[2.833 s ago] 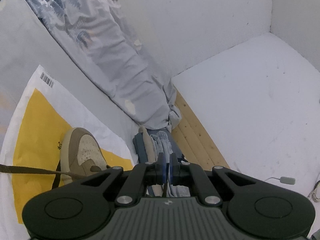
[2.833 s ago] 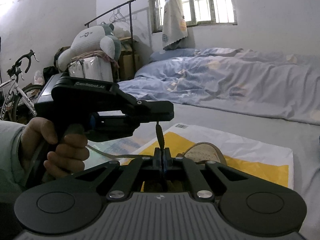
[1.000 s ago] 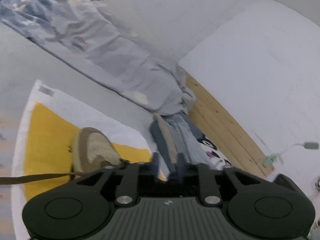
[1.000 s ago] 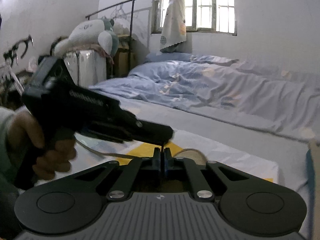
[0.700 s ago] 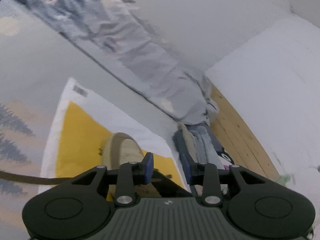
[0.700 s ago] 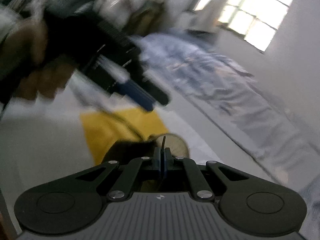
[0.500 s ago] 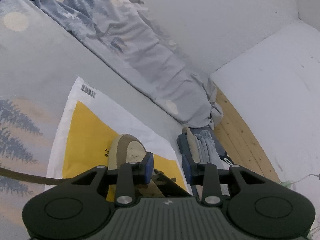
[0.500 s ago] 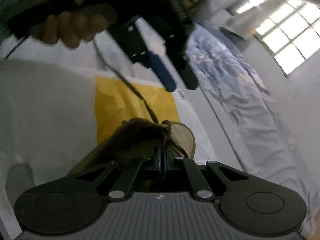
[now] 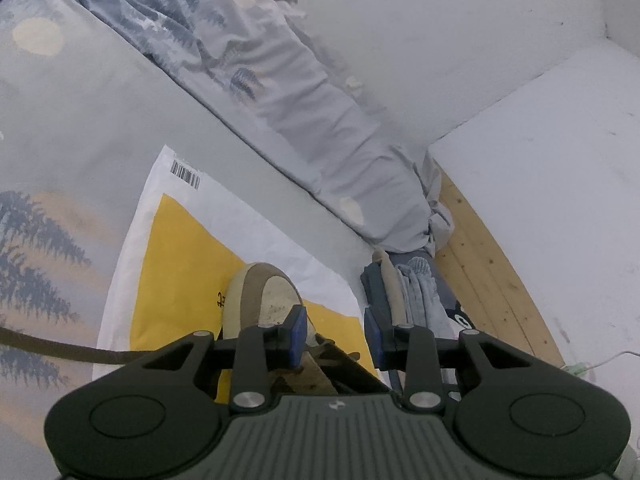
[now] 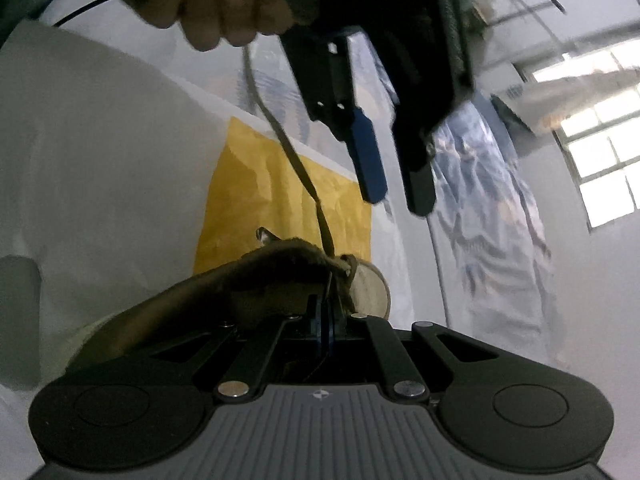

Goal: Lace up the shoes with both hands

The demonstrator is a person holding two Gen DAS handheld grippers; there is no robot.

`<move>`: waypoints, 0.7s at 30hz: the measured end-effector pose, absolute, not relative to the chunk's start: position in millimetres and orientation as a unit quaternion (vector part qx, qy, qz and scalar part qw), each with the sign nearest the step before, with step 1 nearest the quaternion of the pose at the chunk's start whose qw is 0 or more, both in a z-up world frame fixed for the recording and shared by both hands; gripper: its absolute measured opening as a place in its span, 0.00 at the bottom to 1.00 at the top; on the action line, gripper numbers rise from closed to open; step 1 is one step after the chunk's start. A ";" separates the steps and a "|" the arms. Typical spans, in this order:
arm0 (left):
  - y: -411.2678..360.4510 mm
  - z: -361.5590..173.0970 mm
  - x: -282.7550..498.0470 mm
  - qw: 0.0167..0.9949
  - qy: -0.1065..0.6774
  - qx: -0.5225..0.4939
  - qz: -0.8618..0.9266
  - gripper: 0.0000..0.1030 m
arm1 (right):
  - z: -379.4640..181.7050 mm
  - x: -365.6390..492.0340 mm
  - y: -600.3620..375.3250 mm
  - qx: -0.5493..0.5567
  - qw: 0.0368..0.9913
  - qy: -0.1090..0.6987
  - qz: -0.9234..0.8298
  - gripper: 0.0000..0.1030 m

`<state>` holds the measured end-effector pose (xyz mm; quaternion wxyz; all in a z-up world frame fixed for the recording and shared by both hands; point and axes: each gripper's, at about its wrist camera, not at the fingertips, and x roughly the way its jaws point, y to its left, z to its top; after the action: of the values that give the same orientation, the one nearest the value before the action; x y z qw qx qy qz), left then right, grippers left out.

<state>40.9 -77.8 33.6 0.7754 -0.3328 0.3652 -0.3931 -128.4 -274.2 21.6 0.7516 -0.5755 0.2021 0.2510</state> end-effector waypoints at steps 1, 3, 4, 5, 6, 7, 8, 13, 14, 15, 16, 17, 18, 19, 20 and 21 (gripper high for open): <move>-77.9 33.6 40.9 0.775 0.366 -0.333 -0.393 0.28 | 20.8 -128.3 -273.6 -0.580 0.747 0.201 0.254 0.03; -77.5 33.9 41.0 0.775 0.366 -0.333 -0.393 0.28 | 20.3 -129.2 -274.0 -0.586 0.743 0.196 0.258 0.03; -77.2 33.7 41.1 0.775 0.366 -0.333 -0.393 0.28 | 20.1 -129.8 -274.8 -0.589 0.741 0.192 0.260 0.03; -77.0 33.4 41.2 0.774 0.367 -0.334 -0.394 0.28 | 19.9 -130.4 -275.7 -0.593 0.738 0.189 0.261 0.03; -77.0 33.0 41.4 0.774 0.367 -0.334 -0.394 0.28 | 19.6 -131.0 -276.4 -0.596 0.736 0.186 0.262 0.03; -77.5 32.8 41.6 0.774 0.367 -0.334 -0.394 0.28 | 19.3 -131.4 -276.4 -0.598 0.734 0.186 0.263 0.03; -78.0 32.6 41.9 0.774 0.367 -0.334 -0.394 0.28 | 19.0 -130.9 -276.2 -0.599 0.733 0.187 0.265 0.03; -77.9 31.2 42.1 0.773 0.368 -0.333 -0.394 0.28 | 19.4 -131.4 -274.7 -0.605 0.726 0.188 0.269 0.03; -77.9 31.2 42.1 0.773 0.368 -0.334 -0.394 0.28 | 19.5 -131.0 -274.2 -0.606 0.725 0.187 0.269 0.03; -78.1 31.4 42.1 0.772 0.368 -0.334 -0.395 0.28 | 19.2 -130.3 -273.8 -0.607 0.724 0.187 0.270 0.03; -78.4 31.4 42.1 0.772 0.368 -0.333 -0.396 0.28 | 18.8 -129.6 -273.5 -0.607 0.723 0.186 0.271 0.03; -78.9 31.3 42.0 0.773 0.369 -0.332 -0.396 0.28 | 18.5 -128.9 -273.1 -0.608 0.723 0.186 0.271 0.03; -79.1 31.1 41.9 0.772 0.370 -0.332 -0.397 0.28 | 18.1 -128.2 -272.7 -0.609 0.722 0.186 0.272 0.03; -79.5 30.7 41.9 0.772 0.371 -0.332 -0.396 0.28 | 17.9 -127.5 -272.2 -0.610 0.721 0.185 0.273 0.03; -79.5 30.5 41.9 0.772 0.372 -0.331 -0.396 0.28 | 17.9 -127.0 -271.4 -0.613 0.718 0.185 0.275 0.03; -79.8 30.1 42.1 0.772 0.373 -0.330 -0.395 0.28 | 17.8 -126.2 -270.7 -0.615 0.715 0.185 0.277 0.03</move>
<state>42.1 -79.8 30.1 0.7718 -0.3302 0.3728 -0.3953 -126.2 -270.7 17.8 0.7148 -0.6149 0.1851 0.2769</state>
